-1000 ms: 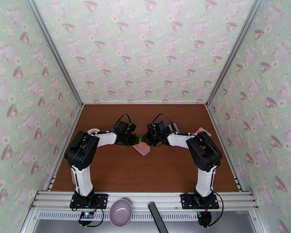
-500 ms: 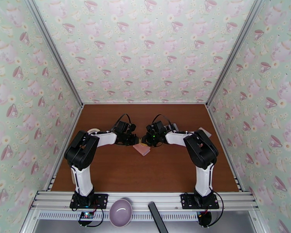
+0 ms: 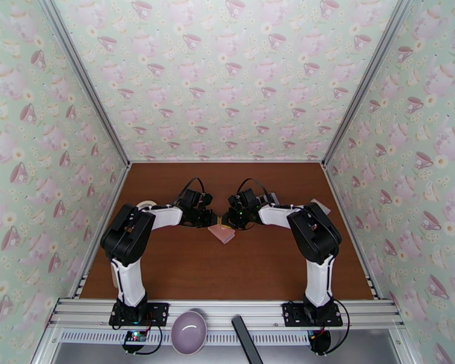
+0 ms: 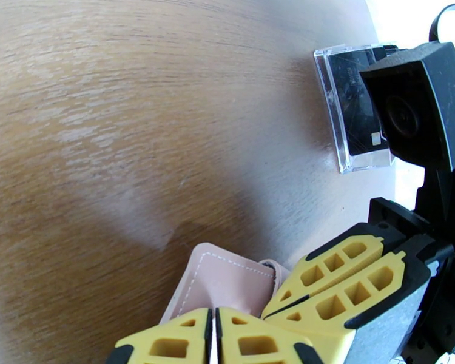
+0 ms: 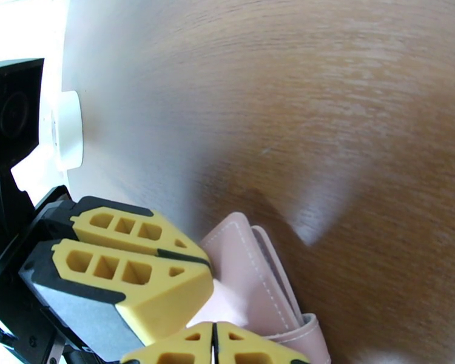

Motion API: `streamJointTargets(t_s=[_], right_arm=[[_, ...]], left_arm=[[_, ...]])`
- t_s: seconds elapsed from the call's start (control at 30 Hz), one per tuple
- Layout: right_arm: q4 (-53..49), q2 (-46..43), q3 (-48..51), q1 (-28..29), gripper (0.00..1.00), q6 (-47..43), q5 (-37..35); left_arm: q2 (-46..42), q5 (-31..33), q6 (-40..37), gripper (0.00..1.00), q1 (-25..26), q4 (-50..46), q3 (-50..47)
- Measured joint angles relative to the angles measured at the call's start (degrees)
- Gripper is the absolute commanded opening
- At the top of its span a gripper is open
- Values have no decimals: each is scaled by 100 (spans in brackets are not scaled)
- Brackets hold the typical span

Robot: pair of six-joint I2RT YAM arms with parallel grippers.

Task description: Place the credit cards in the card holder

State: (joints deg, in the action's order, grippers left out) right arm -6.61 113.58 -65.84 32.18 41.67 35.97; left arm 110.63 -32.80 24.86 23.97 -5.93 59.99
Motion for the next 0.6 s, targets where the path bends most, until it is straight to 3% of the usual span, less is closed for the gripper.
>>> streamJointTargets(t_s=[0.6], right_arm=[[415, 76, 131, 11, 10, 0, -188]], left_arm=[[0, -2, 24, 12, 0, 11, 0]])
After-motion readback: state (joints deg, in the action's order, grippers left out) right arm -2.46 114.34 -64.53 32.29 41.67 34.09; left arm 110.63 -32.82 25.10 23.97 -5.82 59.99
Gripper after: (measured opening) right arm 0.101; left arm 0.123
